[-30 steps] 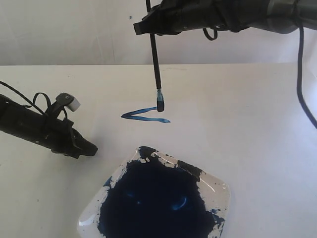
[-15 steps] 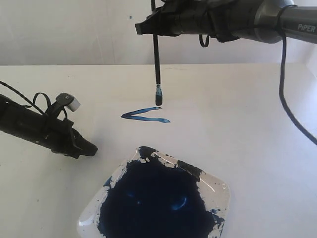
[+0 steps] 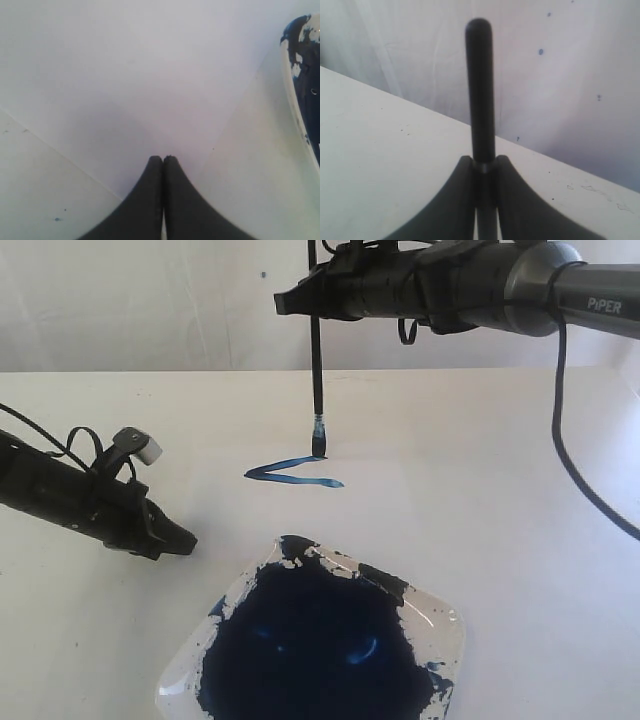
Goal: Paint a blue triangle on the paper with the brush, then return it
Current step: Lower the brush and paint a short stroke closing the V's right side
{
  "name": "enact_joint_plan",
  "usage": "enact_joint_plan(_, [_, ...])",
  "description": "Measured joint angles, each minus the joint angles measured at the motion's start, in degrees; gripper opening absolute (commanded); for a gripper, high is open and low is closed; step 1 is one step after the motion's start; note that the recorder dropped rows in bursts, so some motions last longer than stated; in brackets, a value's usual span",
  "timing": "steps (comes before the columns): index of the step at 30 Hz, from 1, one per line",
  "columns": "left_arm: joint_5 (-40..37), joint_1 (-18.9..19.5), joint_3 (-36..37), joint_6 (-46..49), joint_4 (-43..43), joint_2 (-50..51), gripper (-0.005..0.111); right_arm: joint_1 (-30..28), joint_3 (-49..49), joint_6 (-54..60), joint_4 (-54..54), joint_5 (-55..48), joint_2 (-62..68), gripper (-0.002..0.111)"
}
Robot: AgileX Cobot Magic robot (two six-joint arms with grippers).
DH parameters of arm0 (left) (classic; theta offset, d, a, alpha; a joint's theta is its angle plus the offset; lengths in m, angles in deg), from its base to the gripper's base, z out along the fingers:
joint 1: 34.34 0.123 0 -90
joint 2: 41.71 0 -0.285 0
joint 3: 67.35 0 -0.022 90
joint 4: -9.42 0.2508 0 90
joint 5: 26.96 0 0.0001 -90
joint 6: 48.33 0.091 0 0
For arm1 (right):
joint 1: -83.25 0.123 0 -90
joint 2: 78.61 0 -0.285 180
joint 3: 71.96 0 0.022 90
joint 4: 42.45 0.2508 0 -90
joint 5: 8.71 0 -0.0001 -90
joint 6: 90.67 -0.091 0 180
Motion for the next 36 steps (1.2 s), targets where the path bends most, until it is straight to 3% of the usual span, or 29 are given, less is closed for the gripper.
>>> enact_joint_plan(36, [0.00, 0.00, 0.00, 0.00, 0.10, 0.00, 0.000, 0.00, 0.02, 0.46, -1.74, -1.77, 0.48, 0.000])
